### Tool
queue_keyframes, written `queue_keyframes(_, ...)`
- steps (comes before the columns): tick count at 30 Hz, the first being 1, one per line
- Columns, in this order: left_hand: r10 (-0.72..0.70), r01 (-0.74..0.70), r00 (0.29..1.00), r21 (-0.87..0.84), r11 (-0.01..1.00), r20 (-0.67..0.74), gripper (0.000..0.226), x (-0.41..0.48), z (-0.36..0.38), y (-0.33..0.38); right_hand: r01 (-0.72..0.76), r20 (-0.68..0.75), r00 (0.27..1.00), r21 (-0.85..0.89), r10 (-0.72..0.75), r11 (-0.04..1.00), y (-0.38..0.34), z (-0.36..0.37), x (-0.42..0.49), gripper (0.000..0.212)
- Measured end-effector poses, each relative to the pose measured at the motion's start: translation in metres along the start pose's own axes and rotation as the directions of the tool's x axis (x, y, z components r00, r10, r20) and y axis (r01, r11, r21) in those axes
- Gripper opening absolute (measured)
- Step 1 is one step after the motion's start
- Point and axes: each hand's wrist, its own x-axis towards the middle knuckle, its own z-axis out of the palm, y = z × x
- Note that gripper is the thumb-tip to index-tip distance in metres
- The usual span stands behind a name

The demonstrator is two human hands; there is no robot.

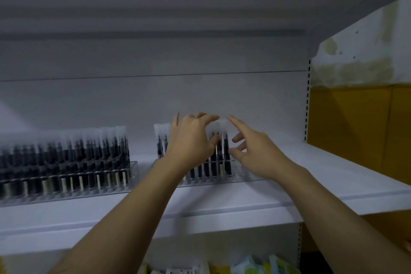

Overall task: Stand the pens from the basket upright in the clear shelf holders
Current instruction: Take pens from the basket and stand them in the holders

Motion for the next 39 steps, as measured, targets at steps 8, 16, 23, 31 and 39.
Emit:
queue_keyframes(8, 0.007, -0.007, 0.999, 0.015, 1.0, -0.042, 0.045, -0.051, -0.033, -0.005, 0.092, -0.062, 0.993, -0.119, -0.099, 0.989, -0.035, 0.002, -0.029, 0.068)
queue_keyframes(16, -0.054, 0.055, 0.998, 0.028, 0.998, -0.042, 0.041, -0.145, -0.064, -0.025, 0.237, -0.006, 0.971, -0.097, -0.238, 0.967, -0.086, 0.041, -0.084, 0.051)
queue_keyframes(23, -0.19, 0.186, 0.981, 0.08, 0.979, 0.046, 0.039, -0.236, -0.065, -0.047, 0.243, 0.119, 0.963, -0.004, -0.241, 0.97, -0.103, 0.105, -0.136, 0.049)
queue_keyframes(31, -0.371, 0.359, 0.863, 0.1, 0.928, 0.343, 0.047, -0.326, -0.014, -0.069, 0.133, 0.446, 0.89, -0.047, -0.098, 0.99, -0.082, 0.204, -0.19, 0.052)
queue_keyframes(39, -0.523, 0.575, 0.616, 0.118, 0.81, 0.589, 0.05, -0.408, 0.064, -0.1, 0.014, 0.715, 0.698, -0.084, 0.051, 0.996, -0.039, 0.307, -0.229, 0.057)
